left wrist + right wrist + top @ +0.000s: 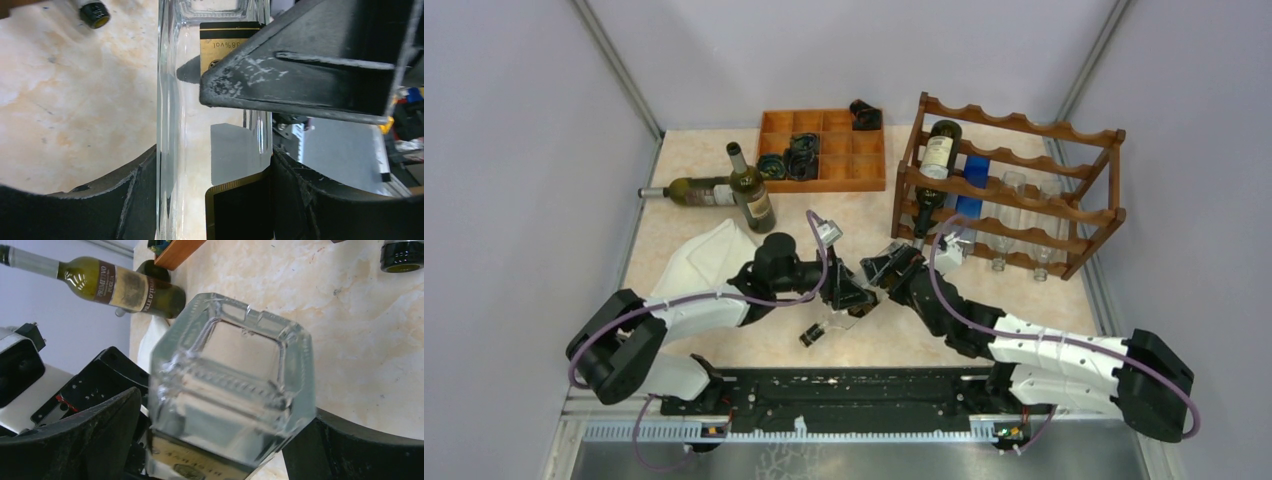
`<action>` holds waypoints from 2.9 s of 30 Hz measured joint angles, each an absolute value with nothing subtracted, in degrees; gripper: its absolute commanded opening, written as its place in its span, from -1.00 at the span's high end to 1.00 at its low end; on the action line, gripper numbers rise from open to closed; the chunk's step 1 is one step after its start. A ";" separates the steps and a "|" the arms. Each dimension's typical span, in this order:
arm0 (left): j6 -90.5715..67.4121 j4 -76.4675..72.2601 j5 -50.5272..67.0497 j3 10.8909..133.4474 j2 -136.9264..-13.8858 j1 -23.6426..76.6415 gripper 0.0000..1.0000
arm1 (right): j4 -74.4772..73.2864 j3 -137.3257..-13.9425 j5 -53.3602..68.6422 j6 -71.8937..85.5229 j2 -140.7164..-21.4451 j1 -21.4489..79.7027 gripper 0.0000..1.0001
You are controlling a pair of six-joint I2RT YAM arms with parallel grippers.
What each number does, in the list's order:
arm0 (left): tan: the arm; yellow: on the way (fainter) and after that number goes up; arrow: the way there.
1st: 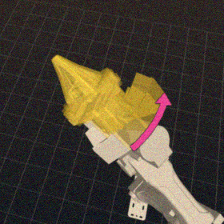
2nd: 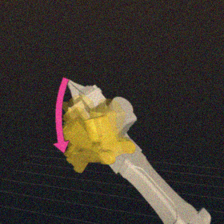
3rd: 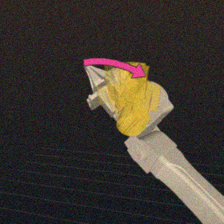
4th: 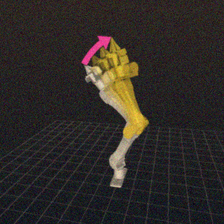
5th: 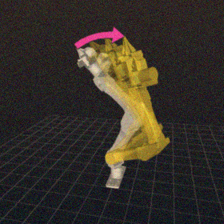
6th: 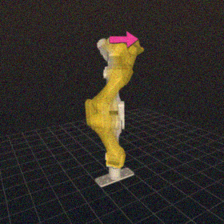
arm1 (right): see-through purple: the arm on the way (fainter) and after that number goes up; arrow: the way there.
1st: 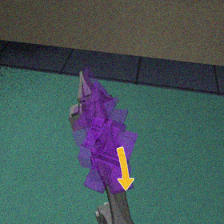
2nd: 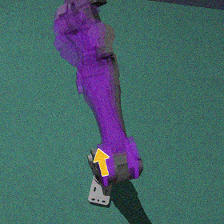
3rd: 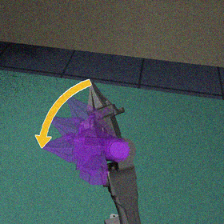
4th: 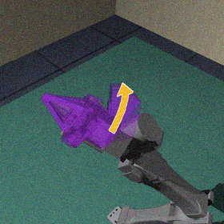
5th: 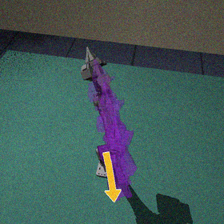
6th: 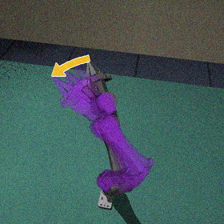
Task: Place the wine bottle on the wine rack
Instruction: Pick up the wine bottle from the center of the board.
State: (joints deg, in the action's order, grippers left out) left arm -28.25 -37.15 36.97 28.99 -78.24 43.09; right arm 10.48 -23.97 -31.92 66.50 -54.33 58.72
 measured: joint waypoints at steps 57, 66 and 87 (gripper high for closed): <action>-17.34 -39.09 44.03 24.10 -83.74 45.82 -0.12 | -4.32 -20.97 -42.57 66.98 -35.31 57.08 1.00; -22.48 -45.87 48.10 24.18 -88.47 45.76 1.00 | -4.54 -20.97 -42.52 67.29 -34.85 56.31 0.90; -54.94 -76.75 52.97 19.81 -94.83 41.36 1.00 | -4.10 -23.86 -42.30 63.96 -32.88 55.72 -0.97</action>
State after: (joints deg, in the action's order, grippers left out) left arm -54.94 -76.75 52.97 19.81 -94.83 41.36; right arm -4.10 -23.86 -42.30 63.96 -32.88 55.72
